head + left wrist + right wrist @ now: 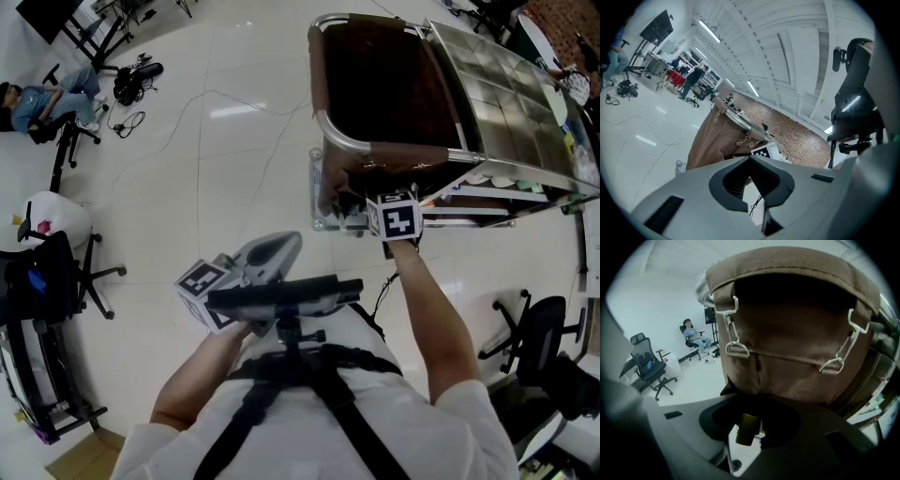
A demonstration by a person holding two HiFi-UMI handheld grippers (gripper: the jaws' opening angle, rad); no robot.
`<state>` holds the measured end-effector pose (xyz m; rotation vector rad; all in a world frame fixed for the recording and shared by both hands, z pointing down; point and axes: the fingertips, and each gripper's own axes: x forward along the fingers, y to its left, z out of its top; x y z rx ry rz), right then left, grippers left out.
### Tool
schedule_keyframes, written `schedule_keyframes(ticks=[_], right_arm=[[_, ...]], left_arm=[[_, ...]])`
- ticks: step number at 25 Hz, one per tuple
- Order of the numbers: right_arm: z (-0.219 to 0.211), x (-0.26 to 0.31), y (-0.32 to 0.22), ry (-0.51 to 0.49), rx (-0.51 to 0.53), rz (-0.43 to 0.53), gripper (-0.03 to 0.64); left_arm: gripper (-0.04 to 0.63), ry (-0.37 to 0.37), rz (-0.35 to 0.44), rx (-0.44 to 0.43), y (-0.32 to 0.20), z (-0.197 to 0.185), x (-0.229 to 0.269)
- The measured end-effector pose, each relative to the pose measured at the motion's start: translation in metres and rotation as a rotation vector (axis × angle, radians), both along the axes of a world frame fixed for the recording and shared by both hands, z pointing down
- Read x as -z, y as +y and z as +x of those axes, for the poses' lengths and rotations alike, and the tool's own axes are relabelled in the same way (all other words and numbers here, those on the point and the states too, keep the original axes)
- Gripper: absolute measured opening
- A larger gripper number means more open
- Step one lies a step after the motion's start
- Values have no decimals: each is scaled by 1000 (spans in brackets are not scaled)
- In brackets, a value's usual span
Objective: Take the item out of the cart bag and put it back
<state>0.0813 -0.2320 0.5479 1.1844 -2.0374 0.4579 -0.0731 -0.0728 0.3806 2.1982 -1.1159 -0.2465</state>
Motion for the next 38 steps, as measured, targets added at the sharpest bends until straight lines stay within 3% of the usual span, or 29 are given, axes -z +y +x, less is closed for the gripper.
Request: schedule_keyframes(ticks=[8,22,24,38], right_arm=[[-3,10,2,-44,6,19,162],[-1,29,7,-87,-1,72,164],[-2,34,9,-97,-1,80,193],[0,76,17,-167,-25,151,193]], left_arm=[[3,9,17,5,-2,0,3],[3,16,7,-25,0,5,2],[3,15,4,-32,0,6,2],[3,22,1,-59,0,14,3]])
